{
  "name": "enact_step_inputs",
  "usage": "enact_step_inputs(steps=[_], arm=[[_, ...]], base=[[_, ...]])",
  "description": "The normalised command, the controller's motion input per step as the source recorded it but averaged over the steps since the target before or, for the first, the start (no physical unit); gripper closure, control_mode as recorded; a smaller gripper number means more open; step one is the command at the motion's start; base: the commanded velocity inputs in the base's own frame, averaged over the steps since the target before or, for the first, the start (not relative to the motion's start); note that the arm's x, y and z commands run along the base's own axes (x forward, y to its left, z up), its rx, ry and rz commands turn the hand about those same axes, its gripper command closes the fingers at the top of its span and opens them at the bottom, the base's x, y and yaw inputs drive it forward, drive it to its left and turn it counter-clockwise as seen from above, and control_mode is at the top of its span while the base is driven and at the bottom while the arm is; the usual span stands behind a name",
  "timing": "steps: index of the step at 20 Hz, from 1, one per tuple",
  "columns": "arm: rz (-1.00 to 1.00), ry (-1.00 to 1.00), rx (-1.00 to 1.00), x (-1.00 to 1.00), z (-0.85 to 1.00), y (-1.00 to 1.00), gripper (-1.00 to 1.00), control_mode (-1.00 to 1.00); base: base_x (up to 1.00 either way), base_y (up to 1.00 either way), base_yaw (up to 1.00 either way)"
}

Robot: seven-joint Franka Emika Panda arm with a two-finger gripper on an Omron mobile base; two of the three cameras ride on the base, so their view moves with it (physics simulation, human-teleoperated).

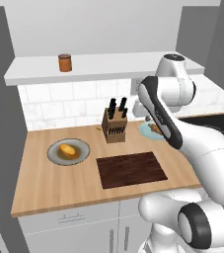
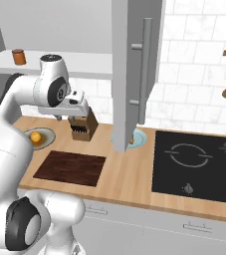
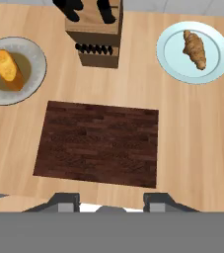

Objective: From the different types of pastries on the counter, select a croissant and place it on the cutting board. Then retrieve a jar of jam from the cabinet and place it alongside the croissant on the cutting board.

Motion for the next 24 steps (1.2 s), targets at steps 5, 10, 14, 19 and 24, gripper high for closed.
enact_step_inputs(steps=[5, 10, 14, 19, 24], arm=[[0.02, -0.02, 0.00, -0.10, 0.00, 0.12, -1.00, -1.00], [0.02, -0.07, -0.10, -0.17, 0.11, 0.57, -1.00, -1.00], [0.00, -0.04, -0.16, -0.01, 0.27, 0.67, -1.00, -1.00], [0.00, 0.00, -0.08, 0.00, 0.45, 0.31, -1.00, -1.00], [0.00, -0.01, -0.16, 0.00, 0.65, 0.54, -1.00, -1.00]], base=[[0.00, 0.00, 0.00], [0.00, 0.00, 0.00], [0.00, 0.00, 0.00], [0.00, 0.00, 0.00], [0.00, 0.00, 0.00]])
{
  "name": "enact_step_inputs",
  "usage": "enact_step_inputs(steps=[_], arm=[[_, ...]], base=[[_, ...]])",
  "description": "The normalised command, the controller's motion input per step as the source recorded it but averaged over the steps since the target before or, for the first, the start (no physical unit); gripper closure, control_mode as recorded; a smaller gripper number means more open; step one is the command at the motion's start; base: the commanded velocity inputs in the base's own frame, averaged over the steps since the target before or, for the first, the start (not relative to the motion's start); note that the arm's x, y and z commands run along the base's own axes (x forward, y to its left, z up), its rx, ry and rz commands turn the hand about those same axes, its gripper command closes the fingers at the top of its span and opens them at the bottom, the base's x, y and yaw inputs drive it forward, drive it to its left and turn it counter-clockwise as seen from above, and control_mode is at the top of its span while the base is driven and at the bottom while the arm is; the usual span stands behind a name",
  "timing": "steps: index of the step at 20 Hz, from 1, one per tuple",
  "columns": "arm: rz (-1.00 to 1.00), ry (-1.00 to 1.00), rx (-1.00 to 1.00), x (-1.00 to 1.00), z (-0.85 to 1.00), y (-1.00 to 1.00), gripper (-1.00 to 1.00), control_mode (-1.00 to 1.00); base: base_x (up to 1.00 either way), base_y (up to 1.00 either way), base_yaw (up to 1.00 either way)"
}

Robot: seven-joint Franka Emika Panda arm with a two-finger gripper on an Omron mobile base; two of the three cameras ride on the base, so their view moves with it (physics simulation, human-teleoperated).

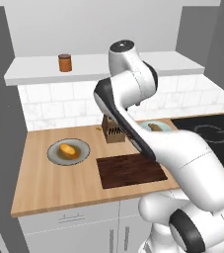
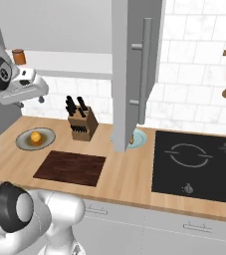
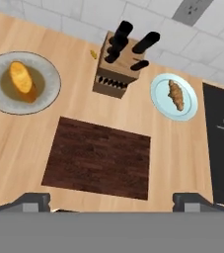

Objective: From the different types of pastries on the counter, select a croissant and place it on the cutting board. Then retrieve a jar of jam from the cabinet and place it alongside the croissant on the cutting board.

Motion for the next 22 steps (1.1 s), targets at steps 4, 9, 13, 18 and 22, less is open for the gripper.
enact_step_inputs(steps=[4, 9, 13, 18, 22], arm=[[0.00, -0.06, -0.05, -0.03, 0.16, 0.04, -1.00, -1.00], [-0.02, -0.01, 0.04, 0.00, 0.18, 0.35, -1.00, -1.00], [0.03, -0.12, 0.10, 0.00, 0.40, 0.57, -1.00, -1.00], [0.03, -0.25, 0.11, 0.03, 0.29, 0.45, -1.00, -1.00], [0.00, -0.27, 0.15, 0.03, 0.28, 0.29, -1.00, -1.00]], base=[[0.00, 0.00, 0.00], [0.00, 0.00, 0.00], [0.00, 0.00, 0.00], [0.00, 0.00, 0.00], [0.00, 0.00, 0.00]])
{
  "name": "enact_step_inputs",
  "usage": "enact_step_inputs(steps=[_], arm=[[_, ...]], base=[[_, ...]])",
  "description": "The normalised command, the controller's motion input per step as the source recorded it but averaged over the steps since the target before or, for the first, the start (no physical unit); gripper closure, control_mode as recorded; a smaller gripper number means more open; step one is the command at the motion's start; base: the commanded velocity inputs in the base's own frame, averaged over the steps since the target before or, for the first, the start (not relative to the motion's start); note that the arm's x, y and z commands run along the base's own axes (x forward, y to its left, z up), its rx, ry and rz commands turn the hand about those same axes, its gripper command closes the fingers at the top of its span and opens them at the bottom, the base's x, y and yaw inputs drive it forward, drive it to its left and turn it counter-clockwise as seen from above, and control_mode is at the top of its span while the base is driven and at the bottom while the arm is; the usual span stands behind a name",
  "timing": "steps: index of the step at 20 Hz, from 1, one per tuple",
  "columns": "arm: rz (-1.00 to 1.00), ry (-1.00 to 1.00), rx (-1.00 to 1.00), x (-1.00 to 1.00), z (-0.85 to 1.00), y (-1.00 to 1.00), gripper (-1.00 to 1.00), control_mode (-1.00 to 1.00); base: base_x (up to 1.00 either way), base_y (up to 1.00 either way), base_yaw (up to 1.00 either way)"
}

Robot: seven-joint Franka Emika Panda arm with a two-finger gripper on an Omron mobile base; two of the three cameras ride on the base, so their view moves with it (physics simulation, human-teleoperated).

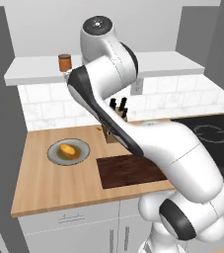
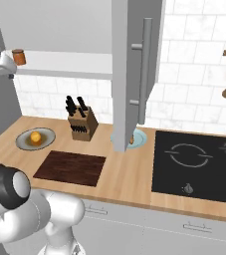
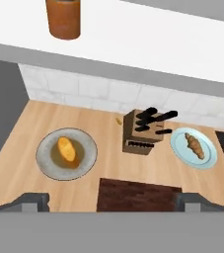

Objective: From the different types of pastries on the counter, select a croissant and place it on the cutting board. Then retrieve a jar of jam from the cabinet and place it alongside the croissant on the cutting board.

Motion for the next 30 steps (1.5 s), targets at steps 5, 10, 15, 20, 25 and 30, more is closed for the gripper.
enact_step_inputs(steps=[5, 10, 15, 20, 25, 30], arm=[[0.00, -0.18, 0.17, 0.14, 0.34, 0.06, -1.00, -1.00], [0.02, -0.04, 0.12, 0.26, 0.35, 0.13, -1.00, -1.00], [0.00, 0.04, 0.00, 0.41, 0.16, 0.15, -1.00, -1.00], [0.00, 0.06, 0.00, 0.49, 0.21, 0.13, -1.00, -1.00], [0.00, 0.01, 0.00, 0.30, 0.36, 0.35, -1.00, -1.00], [0.01, 0.00, 0.00, 0.26, 0.05, 0.40, -1.00, -1.00]], base=[[0.00, 0.00, 0.00], [0.00, 0.00, 0.00], [0.00, 0.00, 0.00], [0.00, 0.00, 0.00], [0.00, 0.00, 0.00], [0.00, 0.00, 0.00]])
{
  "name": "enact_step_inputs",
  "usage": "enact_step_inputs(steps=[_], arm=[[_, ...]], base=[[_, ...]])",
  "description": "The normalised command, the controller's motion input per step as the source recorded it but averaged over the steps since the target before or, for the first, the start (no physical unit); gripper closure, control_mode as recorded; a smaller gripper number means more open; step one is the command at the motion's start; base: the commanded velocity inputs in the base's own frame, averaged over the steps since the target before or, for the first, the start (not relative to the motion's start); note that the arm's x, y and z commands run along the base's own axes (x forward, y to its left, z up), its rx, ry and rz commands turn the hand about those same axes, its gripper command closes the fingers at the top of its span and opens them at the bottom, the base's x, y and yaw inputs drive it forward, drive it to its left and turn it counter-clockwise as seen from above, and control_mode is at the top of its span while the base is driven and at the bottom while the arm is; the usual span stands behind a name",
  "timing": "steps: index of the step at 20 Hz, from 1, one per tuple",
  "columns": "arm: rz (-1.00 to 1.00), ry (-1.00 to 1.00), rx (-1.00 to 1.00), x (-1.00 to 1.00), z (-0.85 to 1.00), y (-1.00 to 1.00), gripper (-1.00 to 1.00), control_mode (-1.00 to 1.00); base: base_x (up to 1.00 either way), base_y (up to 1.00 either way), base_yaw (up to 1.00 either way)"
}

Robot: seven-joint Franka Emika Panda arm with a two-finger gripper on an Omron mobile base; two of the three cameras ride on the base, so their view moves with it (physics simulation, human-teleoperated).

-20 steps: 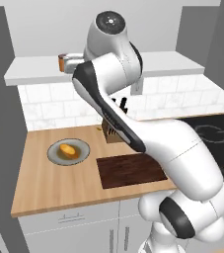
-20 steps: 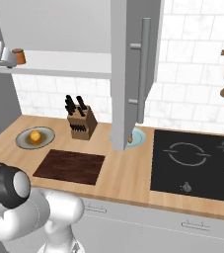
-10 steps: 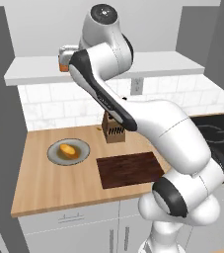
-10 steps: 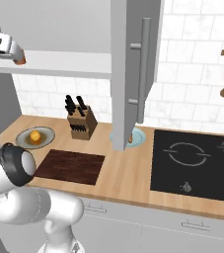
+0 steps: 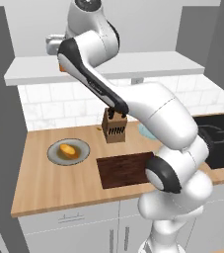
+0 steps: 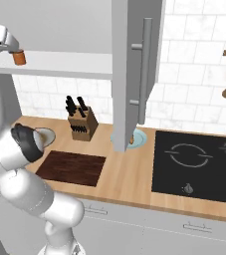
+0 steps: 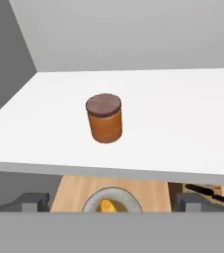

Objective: From the different types of pastries on the counter, select a croissant and place it on the cutting board. Then retrieve a jar of jam from the cabinet and place it alongside the croissant on the cutting board.

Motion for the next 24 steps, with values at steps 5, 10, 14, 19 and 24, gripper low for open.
enact_step_inputs(steps=[5, 10, 14, 19, 24], arm=[[0.06, 0.00, 0.00, 0.19, 0.00, 0.01, -1.00, -1.00], [0.05, 0.00, 0.00, 0.21, 0.00, 0.00, -1.00, -1.00], [0.03, -0.05, 0.00, 0.17, -0.14, 0.00, -1.00, -1.00], [0.00, -0.09, 0.01, 0.09, -0.32, 0.00, -1.00, -1.00], [0.00, -0.05, 0.09, 0.05, -0.54, -0.06, -1.00, -1.00]], base=[[0.00, 0.00, 0.00], [0.00, 0.00, 0.00], [0.00, 0.00, 0.00], [0.00, 0.00, 0.00], [0.00, 0.00, 0.00]])
